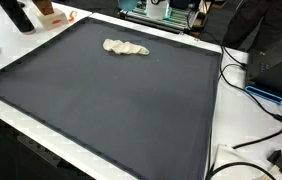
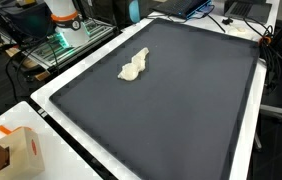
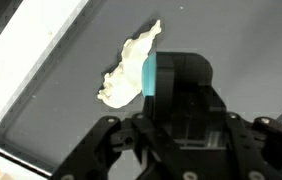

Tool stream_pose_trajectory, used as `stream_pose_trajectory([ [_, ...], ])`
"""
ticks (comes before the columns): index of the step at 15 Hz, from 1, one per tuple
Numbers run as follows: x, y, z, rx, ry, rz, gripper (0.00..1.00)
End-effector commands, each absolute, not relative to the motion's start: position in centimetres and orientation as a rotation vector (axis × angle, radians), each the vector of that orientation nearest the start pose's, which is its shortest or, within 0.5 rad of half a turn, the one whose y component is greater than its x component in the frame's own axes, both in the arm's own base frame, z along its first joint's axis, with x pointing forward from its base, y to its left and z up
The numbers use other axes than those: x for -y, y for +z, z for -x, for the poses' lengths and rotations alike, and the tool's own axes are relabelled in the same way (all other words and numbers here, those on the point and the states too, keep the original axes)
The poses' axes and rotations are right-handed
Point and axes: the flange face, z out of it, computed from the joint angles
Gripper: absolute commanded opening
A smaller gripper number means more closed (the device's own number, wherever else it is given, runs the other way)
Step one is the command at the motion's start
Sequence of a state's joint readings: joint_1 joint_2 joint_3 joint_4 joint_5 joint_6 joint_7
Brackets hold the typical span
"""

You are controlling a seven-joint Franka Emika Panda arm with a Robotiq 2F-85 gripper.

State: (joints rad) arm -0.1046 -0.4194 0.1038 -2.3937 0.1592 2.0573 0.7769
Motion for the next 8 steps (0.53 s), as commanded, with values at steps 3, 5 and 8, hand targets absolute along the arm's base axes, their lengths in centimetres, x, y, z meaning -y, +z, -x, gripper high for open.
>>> stream_pose_trajectory([
  [3, -2.6, 47.5, -43.7, -1.574, -0.278, 2.803, 0.25],
  [5, -3.6, 46.3, -44.4, -1.677, -0.368, 2.832, 0.25],
  [8, -4.5, 44.2, -45.2, -1.83, -0.51, 2.889, 0.25],
])
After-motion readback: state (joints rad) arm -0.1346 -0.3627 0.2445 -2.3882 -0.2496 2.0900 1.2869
